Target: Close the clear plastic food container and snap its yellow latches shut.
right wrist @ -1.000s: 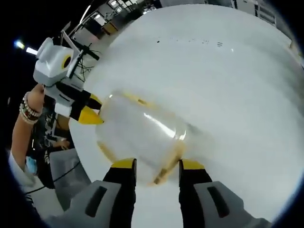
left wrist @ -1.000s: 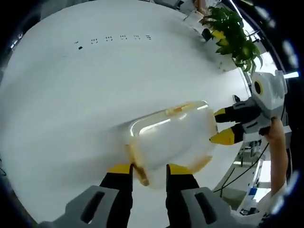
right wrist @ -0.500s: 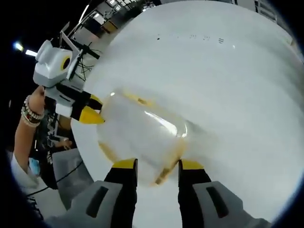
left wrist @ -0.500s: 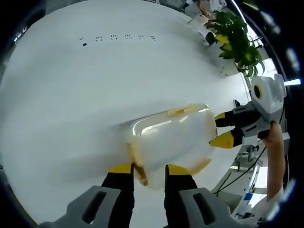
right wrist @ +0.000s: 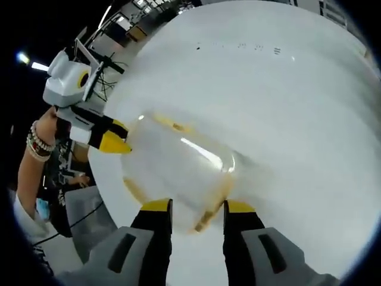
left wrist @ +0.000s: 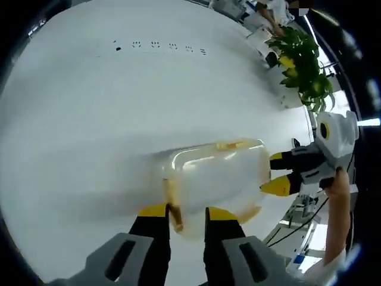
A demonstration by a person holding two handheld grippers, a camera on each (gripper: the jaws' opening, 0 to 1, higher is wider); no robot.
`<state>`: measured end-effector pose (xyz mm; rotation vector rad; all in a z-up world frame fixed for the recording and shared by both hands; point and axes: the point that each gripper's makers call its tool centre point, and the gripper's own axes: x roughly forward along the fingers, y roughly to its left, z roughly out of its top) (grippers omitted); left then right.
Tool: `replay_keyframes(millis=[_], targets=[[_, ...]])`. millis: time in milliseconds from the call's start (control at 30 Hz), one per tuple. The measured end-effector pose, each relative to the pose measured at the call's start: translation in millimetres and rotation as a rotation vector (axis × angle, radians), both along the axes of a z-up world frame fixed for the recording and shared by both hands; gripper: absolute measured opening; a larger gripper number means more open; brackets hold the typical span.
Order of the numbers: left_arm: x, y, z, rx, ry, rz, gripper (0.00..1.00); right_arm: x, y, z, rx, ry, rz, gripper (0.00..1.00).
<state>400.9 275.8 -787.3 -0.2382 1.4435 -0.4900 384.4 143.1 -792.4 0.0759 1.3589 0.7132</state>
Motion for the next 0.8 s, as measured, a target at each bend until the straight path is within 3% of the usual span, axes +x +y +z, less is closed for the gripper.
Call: replay_keyframes(millis=[133, 233, 367, 467, 500, 533, 567, 600, 667, 767, 800], targets=[[-2.5, 3.4, -0.1, -0.043, -0.01, 0.014, 0.13, 0.0, -0.7, -0.1, 0.014, -0.003, -0.001, 0.3], [-3.2, 2.0, 1.9, -0.032, -0.043, -0.028, 0.14, -0.8, -0.4, 0.8, 0.015, -0.007, 0.005, 0.31], [2.6, 2.5, 7.1, 0.033, -0.178, -0.185, 0.16, -2.6, -3.7, 2.8, 0.028, -0.033, -0.004, 0.31], [2.3, 0.7, 9.8, 0.079, -0.224, -0.238, 0.16, -2.2, -5.4, 3.4, 0.045, -0.05, -0.012, 0.32], [3.6, 0.5, 11.4, 0.09, -0.266, -0.284, 0.16, -2.4, -5.7, 4.0, 0.048, -0.055, -0.013, 0.31], [5.1, -2.2, 15.0, 0.075, -0.309, -0.327, 0.18, -3.1, -6.5, 5.4, 0.042, -0.062, -0.01, 0.31], [4.9, -4.3, 18.3, 0.052, -0.31, -0.298, 0.2, -1.1, -8.8, 6.9, 0.032, -0.082, 0.006, 0.29], [4.6, -6.2, 23.7, 0.022, -0.294, -0.258, 0.23, 5.1, -12.4, 9.4, 0.006, -0.141, 0.04, 0.27], [11.2, -13.6, 35.1, -0.041, -0.35, -0.248, 0.24, 9.2, -16.1, 15.2, -0.027, -0.177, 0.04, 0.24], [18.0, -21.2, 42.7, -0.086, -0.425, -0.253, 0.23, 15.1, -12.6, 29.2, -0.01, -0.214, 0.025, 0.24], [16.3, -23.1, 42.1, -0.09, -0.424, -0.253, 0.21, 18.7, -7.8, 33.7, 0.012, -0.246, 0.04, 0.21]])
